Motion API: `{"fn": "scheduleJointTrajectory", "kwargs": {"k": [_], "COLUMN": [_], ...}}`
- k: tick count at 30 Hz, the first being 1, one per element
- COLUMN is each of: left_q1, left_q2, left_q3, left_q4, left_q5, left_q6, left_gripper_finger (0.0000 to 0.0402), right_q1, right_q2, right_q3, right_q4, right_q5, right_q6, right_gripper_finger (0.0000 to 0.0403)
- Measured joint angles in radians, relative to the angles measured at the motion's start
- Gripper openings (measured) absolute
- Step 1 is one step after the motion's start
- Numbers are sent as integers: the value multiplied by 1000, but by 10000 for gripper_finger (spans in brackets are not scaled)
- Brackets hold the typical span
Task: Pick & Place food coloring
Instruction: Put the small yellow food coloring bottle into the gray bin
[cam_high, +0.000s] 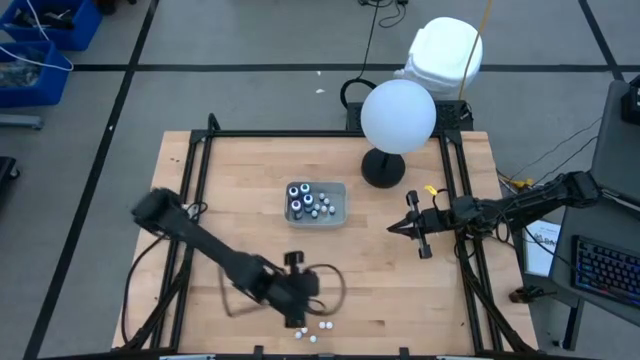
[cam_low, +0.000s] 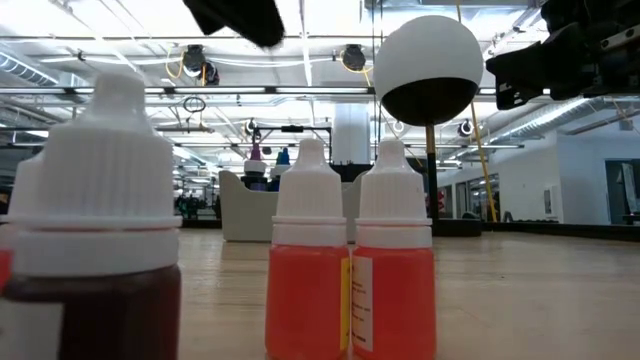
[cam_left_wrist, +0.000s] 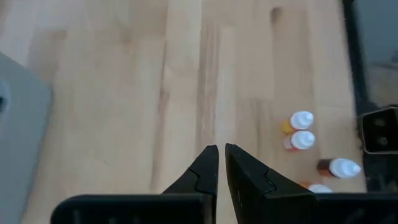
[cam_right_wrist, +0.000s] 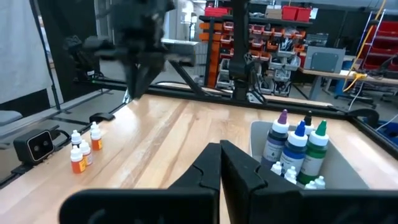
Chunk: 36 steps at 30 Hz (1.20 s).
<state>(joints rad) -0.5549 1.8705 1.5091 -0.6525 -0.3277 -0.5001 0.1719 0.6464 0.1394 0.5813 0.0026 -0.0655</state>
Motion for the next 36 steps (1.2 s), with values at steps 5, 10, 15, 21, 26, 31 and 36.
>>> {"fn": "scheduleJointTrajectory", "kwargs": {"k": [5, 10, 15, 21, 26, 31, 36], "left_q1": [-7, -32, -41, -41, -50, -52, -55], "left_q2": [191, 317, 384, 401, 402, 407, 415], "left_q3": [243, 435, 568, 582, 570, 570, 554], "left_q4": [-156, -209, -161, -163, -240, -255, -273], "left_q5": [75, 144, 118, 132, 169, 174, 179], "left_q6": [-51, -29, -51, -134, -133, -156, -141], "left_gripper_finger": [35, 36, 41, 98, 161, 199, 215], "right_q1": [0, 0, 0, 0, 0, 0, 0], "right_q2": [0, 0, 0, 0, 0, 0, 0], "right_q3": [0, 0, 1, 1, 1, 1, 1], "right_q4": [0, -18, -32, -25, -19, 6, 12], "right_q5": [0, 0, 0, 0, 0, 0, 0], "right_q6": [0, -7, -37, -54, -55, -68, -70], "right_gripper_finger": [0, 0, 0, 0, 0, 0, 0]}}
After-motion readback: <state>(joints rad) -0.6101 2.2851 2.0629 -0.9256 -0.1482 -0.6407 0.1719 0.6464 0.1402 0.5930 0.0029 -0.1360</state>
